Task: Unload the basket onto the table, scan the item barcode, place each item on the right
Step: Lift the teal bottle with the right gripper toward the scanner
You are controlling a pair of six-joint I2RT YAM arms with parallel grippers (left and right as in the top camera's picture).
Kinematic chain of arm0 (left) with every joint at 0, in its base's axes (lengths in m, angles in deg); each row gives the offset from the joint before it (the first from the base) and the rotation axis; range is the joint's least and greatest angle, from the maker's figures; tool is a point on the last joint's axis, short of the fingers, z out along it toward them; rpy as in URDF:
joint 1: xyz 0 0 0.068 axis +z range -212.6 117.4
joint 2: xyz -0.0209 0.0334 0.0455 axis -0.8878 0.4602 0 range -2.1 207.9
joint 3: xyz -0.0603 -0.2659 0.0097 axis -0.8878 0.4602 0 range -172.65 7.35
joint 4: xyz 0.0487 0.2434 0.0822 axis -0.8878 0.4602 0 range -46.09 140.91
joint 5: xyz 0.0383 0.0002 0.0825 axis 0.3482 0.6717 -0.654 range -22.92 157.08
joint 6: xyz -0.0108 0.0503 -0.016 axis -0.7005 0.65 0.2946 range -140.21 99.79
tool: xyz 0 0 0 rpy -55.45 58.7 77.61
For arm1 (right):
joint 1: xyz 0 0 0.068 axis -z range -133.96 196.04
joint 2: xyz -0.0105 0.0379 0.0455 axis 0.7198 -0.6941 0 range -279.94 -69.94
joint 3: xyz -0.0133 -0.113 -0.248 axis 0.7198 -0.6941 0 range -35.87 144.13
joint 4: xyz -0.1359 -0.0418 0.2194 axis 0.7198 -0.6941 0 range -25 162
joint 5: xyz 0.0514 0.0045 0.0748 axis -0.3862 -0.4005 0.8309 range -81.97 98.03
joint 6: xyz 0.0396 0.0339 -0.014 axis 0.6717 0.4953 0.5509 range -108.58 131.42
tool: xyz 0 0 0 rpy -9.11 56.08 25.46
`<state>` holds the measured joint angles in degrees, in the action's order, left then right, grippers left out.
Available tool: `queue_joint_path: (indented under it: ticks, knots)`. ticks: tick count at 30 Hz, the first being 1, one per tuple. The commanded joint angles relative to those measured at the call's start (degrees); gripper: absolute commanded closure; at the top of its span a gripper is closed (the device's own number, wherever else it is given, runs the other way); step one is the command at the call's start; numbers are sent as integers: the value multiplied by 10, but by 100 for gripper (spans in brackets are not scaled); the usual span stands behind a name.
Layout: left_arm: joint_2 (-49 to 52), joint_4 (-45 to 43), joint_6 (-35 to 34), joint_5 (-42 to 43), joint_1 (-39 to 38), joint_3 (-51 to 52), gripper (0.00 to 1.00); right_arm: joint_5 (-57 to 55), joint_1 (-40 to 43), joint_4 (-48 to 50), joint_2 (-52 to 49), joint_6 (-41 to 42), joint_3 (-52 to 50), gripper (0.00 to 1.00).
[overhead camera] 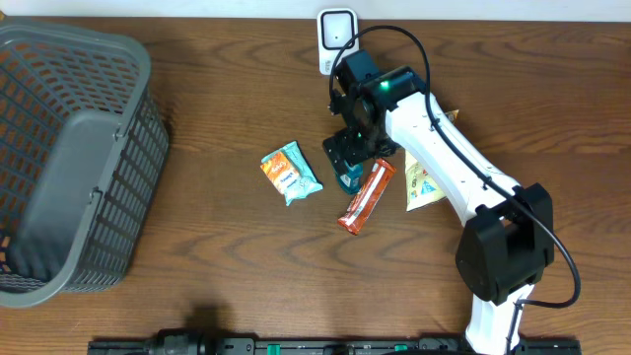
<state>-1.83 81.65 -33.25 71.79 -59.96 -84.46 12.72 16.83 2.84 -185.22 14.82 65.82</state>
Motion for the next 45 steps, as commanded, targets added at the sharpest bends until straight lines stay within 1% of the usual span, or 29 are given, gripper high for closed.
queue_joint_path:
  ticks: [1,4,17,21,26,33,35,38,41,45]
  knots:
    - [0,-1,10,-2,2,5,2,0,-5,-3,12,30,35,1]
    - [0,-1,10,-2,2,4,2,0,-5,-17,12,30,61,1]
    - [0,-1,10,-2,2,4,2,-1,-5,-137,13,34,192,1]
    - [0,-1,10,-2,2,4,2,-1,-5,-155,13,35,221,1]
    - [0,-1,10,-2,2,4,2,-12,-3,-189,13,83,256,1]
    - [0,-1,10,-2,2,4,2,-12,-7,-189,11,83,254,1]
    - [0,-1,10,-2,2,4,2,-12,-9,-174,11,84,253,1]
    - [0,-1,10,-2,2,4,2,10,-9,-153,11,105,253,1]
    - [0,-3,10,-2,2,4,2,12,-9,-153,9,103,251,1]
    - [0,-3,10,-2,2,4,2,6,-14,-145,6,87,221,1]
